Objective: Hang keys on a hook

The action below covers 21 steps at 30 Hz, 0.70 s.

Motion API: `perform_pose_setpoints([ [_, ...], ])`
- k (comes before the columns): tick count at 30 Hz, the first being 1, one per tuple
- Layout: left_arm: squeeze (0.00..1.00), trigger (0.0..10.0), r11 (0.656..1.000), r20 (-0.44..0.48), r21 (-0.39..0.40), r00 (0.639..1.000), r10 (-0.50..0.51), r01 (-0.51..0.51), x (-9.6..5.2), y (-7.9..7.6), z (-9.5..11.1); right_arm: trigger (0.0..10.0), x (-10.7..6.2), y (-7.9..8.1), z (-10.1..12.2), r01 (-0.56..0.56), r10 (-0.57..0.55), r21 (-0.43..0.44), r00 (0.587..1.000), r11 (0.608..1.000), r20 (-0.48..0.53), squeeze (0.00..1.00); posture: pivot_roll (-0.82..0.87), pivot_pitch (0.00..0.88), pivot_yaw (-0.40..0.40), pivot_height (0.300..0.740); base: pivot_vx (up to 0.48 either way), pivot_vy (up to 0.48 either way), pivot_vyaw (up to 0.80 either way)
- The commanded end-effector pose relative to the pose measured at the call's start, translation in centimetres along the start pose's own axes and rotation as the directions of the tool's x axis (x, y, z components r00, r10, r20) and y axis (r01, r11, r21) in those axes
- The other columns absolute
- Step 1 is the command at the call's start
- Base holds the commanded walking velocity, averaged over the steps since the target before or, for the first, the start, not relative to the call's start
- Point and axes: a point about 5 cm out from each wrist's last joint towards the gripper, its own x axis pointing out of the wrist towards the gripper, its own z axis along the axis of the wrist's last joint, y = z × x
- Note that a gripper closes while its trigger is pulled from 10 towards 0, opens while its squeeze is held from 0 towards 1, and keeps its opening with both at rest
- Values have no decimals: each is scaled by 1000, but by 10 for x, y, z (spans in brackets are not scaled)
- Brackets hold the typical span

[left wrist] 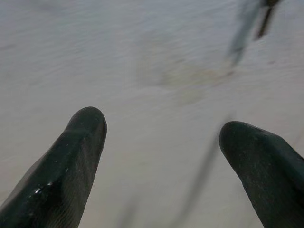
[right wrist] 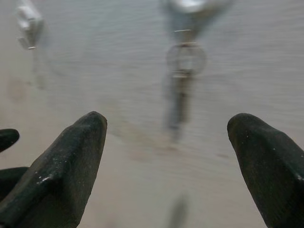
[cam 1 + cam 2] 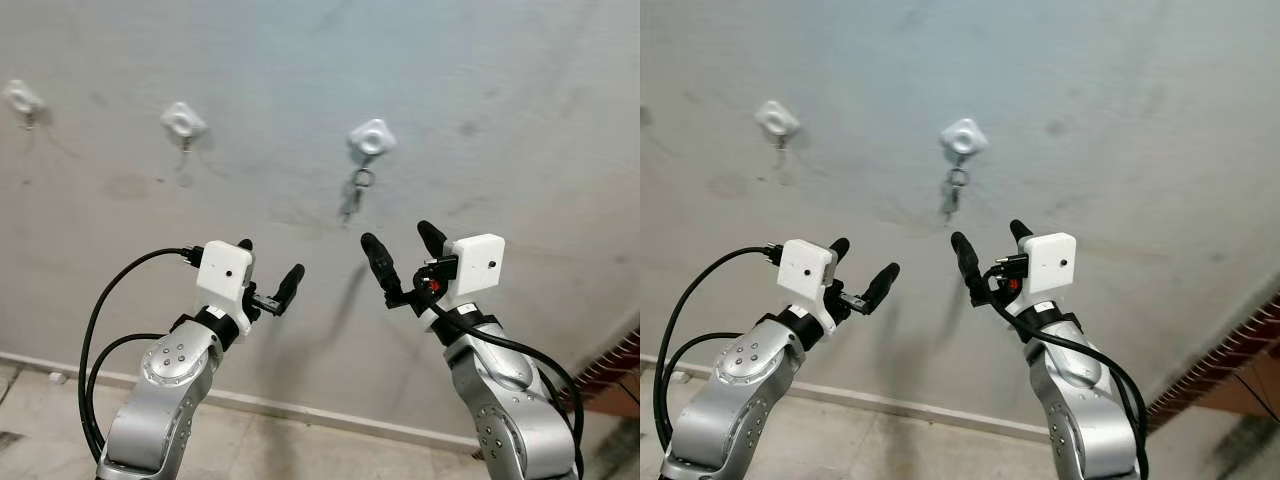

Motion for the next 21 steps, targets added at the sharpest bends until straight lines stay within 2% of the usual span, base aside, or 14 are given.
perform_pose_setpoints([
  [1,0,10000,1000,1,17,1000,-3,3,1,1,1,10000,2,4,5,-12,12,-4,1000,1000,16,0,135,0,-27,740,0,461,0],
  [21,0,10000,1000,-7,10,1000,-4,4,3,-1,0,10000,4,-1,3,19,-19,-16,1000,1000,-6,0,130,0,-34,740,0,461,0],
])
